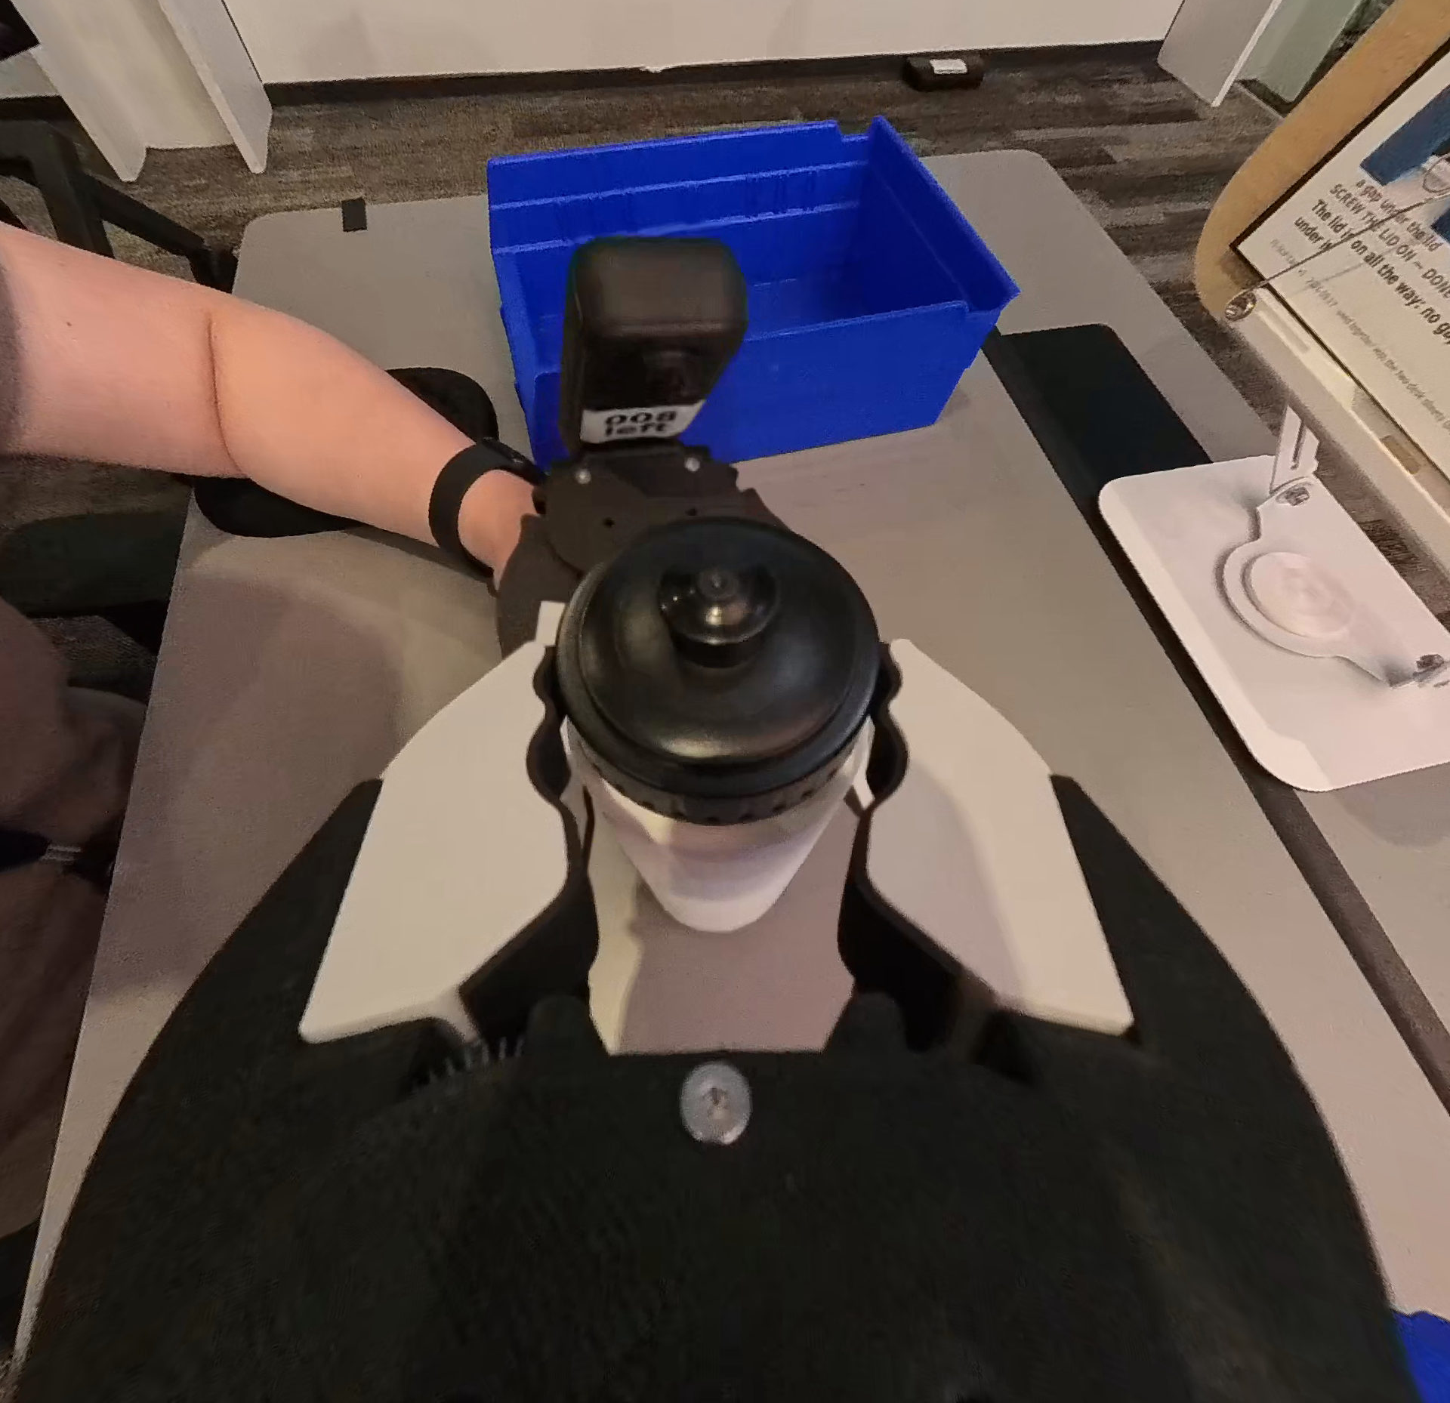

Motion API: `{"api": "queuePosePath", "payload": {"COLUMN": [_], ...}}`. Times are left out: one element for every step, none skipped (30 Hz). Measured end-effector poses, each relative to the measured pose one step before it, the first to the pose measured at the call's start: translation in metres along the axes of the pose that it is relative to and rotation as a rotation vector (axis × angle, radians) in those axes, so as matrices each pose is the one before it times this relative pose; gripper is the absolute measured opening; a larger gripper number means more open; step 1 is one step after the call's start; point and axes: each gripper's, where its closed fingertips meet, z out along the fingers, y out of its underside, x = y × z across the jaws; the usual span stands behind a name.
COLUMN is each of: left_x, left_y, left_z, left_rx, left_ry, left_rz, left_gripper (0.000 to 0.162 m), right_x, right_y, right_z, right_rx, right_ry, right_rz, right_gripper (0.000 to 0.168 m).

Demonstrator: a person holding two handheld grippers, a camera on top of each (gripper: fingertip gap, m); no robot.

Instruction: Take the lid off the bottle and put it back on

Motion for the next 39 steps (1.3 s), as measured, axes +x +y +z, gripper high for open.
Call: {"api": "queuePosePath", "payload": {"left_x": [-0.00016,-0.00019,-0.00001,-0.00019,-0.00072,-0.00067,-0.0005,-0.00022,-0.00039,-0.00027,-0.00026,-0.00016,0.00004,-0.00016,-0.00022,-0.00028,-0.00012,-0.00017,-0.0002,-0.00023,-0.00031,0.00015,0.00043,-0.00019,0.00033,0.00141,0.00242,0.00357,0.00668,0.00757,0.00636,0.00429,0.00135,-0.00019,-0.0009,-0.00196,-0.00191,-0.00037,-0.00034], "left_y": [-0.00637,-0.00459,-0.00239,-0.00019,0.00043,0.00013,0.00039,0.00057,0.00048,0.00032,0.00002,0.00015,0.00017,0.00039,0.00024,0.00035,0.00015,0.0002,0.00025,0.00015,0.00016,0.00005,0.00017,0.00029,0.00022,0.00031,0.0003,0.00011,0.00035,0.00021,0.00017,0.00029,0.00007,-0.00008,0.00007,0.00008,0.00015,0.00012,0.00007], "left_z": [-0.00155,-0.00062,0.00004,0.00043,0.00054,0.00029,0.0001,0.00033,0.00018,0.00006,-0.00015,-0.00005,-0.00008,-0.00017,0.0,-0.00002,-0.00008,-0.00004,-0.00004,-0.00008,-0.00012,-0.00006,-0.00009,-0.00006,-0.00021,0.00015,0.0003,0.0007,0.00125,0.00197,0.00249,0.00272,0.00177,0.00057,-0.00042,-0.00094,-0.00069,-0.00003,0.00025], "left_rx": [0.029,0.0166,0.0052,-0.0049,-0.0046,-0.0011,-0.0046,-0.011,-0.0104,-0.005,0.0013,0.0002,-0.0026,-0.0054,-0.0042,-0.0028,-0.0019,-0.0015,-0.0035,-0.0026,-0.0002,-0.0001,-0.0028,-0.0047,-0.0038,-0.0035,-0.0034,-0.0012,-0.0018,-0.0012,-0.0032,-0.0088,-0.007,-0.0013,0.0008,-0.0003,-0.0021,-0.0036,-0.0016], "left_ry": [-0.0009,-0.0025,-0.0028,-0.0031,-0.0067,-0.0059,-0.0045,-0.0053,-0.0073,-0.0045,-0.0046,-0.0042,-0.0019,-0.0024,-0.0034,-0.0017,-0.0013,-0.0023,-0.0035,-0.0033,-0.003,-0.0003,0.0019,-0.003,0.0005,0.009,0.0142,0.0205,0.0428,0.0455,0.0285,0.0151,0.0,-0.002,-0.0037,-0.0117,-0.0126,-0.0035,-0.0062], "left_rz": [-0.0072,-0.0021,0.0027,0.0042,0.0009,0.002,0.0043,0.0041,0.0012,-0.0002,0.0015,0.0028,0.0022,0.0017,0.0022,0.0027,0.0025,0.0011,0.0015,0.0021,0.0012,0.0014,0.0024,0.0041,0.0039,0.0035,0.0033,0.0059,0.002,0.0043,0.0076,0.002,0.0011,-0.0022,0.0001,-0.0008,-0.0015,-0.0007,0.0007], "left_gripper": [0.093,0.093,0.093,0.095,0.095,0.095,0.095,0.094,0.093,0.093,0.093,0.093,0.092,0.092,0.092,0.092,0.092,0.091,0.091,0.091,0.091,0.091,0.091,0.091,0.09,0.09,0.09,0.09,0.09,0.09,0.09,0.09,0.09,0.09,0.09,0.09,0.09,0.09,0.09], "right_x": [0.00058,0.00042,0.00008,0.00001,0.0001,0.00041,0.0004,0.00036,0.00034,0.00001,-0.00019,-0.00021,-0.00008,0.0002,0.00043,0.00077,0.00046,0.00033,0.00153,0.00193,0.00033,-0.00051,-0.00029,-0.00081,-0.00141,-0.00256,-0.00356,-0.00511,-0.00694,-0.00753,-0.00657,-0.00431,-0.0016,0.00023,0.00157,0.00304,0.00377,0.00252,0.00083], "right_y": [0.00029,0.00061,0.00199,0.00224,0.00086,-0.00005,0.00067,0.0006,0.00021,-0.00002,-0.00016,-0.00003,0.00002,-0.00002,-0.00034,-0.00143,-0.0029,-0.00341,-0.00273,-0.0013,0.00027,0.00129,0.00057,-0.00004,0.00007,-0.00009,-0.00003,0.00002,0.00016,0.00007,-0.00015,-0.00035,0.00053,0.00144,0.00079,-0.00077,-0.00301,-0.00481,-0.00441], "right_z": [-0.00019,0.00018,0.00098,0.0015,0.00109,0.00001,-0.00071,-0.00065,-0.00034,0.00016,0.00007,-0.00003,0.00005,0.00029,0.00034,0.00034,0.00024,-0.00006,-0.00006,0.00005,0.00015,0.00015,-0.00005,-0.00032,-0.00033,-0.00063,-0.00119,-0.00192,-0.00263,-0.00314,-0.00314,-0.00236,-0.00112,0.00011,0.00047,0.00057,0.00047,-0.00007,-0.00023], "right_rx": [0.0023,0.0002,-0.0076,-0.0102,-0.0025,-0.0009,-0.007,-0.0051,0.0001,0.0034,0.0028,0.0005,-0.0019,-0.0046,-0.0055,-0.0011,0.0056,0.0079,0.004,-0.0028,-0.0101,-0.0153,-0.008,0.0005,0.0052,0.0103,0.0174,0.027,0.0369,0.0426,0.0425,0.0359,0.0167,-0.0035,-0.0101,-0.0097,-0.0062,-0.0037,-0.009], "right_ry": [-0.0021,-0.0036,-0.0051,-0.005,-0.0008,0.0033,0.0039,0.003,0.0004,-0.0029,-0.0036,-0.0017,0.0019,0.0061,0.0118,0.0191,0.0227,0.0248,0.0344,0.0353,0.0212,0.0097,0.0036,-0.0075,-0.0219,-0.0388,-0.0539,-0.0682,-0.0805,-0.0807,-0.0703,-0.0527,-0.0318,-0.0129,0.0078,0.0312,0.0479,0.0517,0.0503], "right_rz": [0.0038,0.0049,0.0052,0.0022,-0.0023,-0.0044,-0.0026,-0.0005,0.0028,0.0037,0.0023,0.0016,0.0024,0.0033,0.0051,0.0093,0.0107,0.0083,0.0094,0.0047,-0.002,-0.0054,-0.011,-0.014,-0.0127,-0.011,-0.0224,-0.0382,-0.0399,-0.0314,-0.0189,0.0034,0.026,0.0333,0.0276,0.0166,0.0034,-0.0067,-0.009], "right_gripper": [0.077,0.077,0.077,0.077,0.078,0.078,0.077,0.077,0.077,0.077,0.077,0.078,0.078,0.078,0.078,0.079,0.081,0.082,0.081,0.081,0.081,0.079,0.079,0.079,0.079,0.079,0.079,0.079,0.079,0.079,0.079,0.079,0.079,0.079,0.08,0.08,0.083,0.087,0.088]}}
